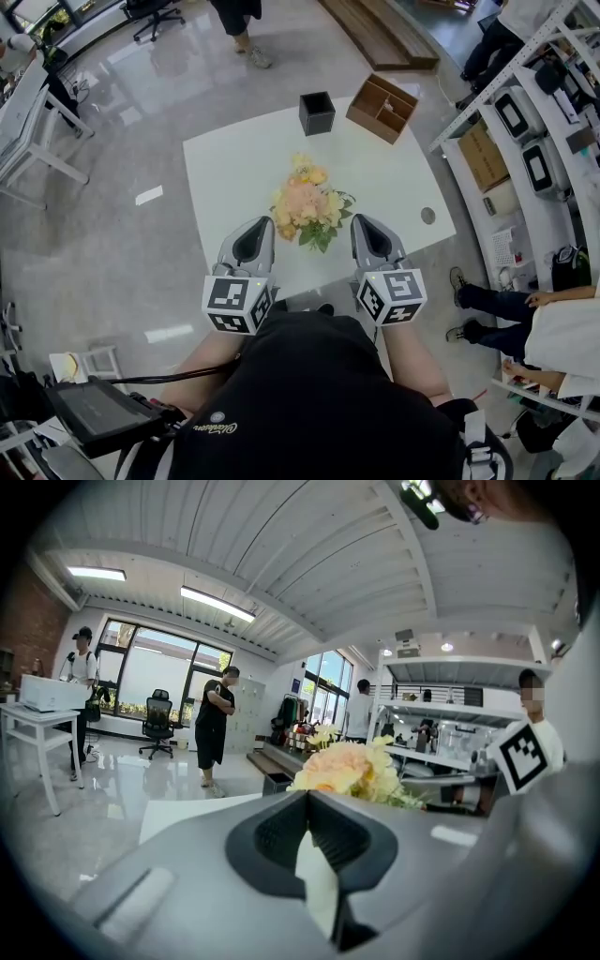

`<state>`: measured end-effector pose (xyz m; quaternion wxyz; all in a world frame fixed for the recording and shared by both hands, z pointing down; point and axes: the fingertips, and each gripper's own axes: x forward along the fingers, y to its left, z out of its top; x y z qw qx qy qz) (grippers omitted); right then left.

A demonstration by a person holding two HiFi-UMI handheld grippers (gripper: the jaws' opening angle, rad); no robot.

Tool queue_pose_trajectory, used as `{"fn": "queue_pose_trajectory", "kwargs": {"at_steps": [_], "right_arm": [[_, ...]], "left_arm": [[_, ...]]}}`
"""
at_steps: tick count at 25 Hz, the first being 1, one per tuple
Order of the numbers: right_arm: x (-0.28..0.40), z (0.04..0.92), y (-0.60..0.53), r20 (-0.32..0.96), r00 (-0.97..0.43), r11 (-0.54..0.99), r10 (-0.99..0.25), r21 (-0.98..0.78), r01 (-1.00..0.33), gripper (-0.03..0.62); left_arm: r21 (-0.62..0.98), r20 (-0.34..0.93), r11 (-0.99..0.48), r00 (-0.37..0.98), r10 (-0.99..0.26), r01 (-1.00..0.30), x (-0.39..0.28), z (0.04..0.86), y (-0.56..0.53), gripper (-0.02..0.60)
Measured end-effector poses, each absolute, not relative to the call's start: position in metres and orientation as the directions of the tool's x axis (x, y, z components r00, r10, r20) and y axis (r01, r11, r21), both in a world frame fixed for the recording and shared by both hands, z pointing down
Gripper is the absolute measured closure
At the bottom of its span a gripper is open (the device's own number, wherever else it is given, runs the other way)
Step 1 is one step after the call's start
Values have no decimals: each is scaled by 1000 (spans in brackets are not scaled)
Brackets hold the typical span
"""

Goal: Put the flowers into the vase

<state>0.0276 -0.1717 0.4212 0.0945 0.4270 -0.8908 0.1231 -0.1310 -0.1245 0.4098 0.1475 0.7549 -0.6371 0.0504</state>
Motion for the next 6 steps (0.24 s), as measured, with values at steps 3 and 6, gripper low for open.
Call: {"fn": "queue_pose_trajectory", "kwargs": {"at_steps": [3, 6], "right_arm": [[29, 421, -171, 273, -619, 607, -736, -138, -783, 595], [31, 420, -169, 275, -620, 608, -735, -138, -782, 595]], "left_arm": [[159, 263, -146, 185, -947, -976, -129, 410, -124, 575], [159, 263, -146, 185, -947, -976, -126, 408, -123, 575]]}}
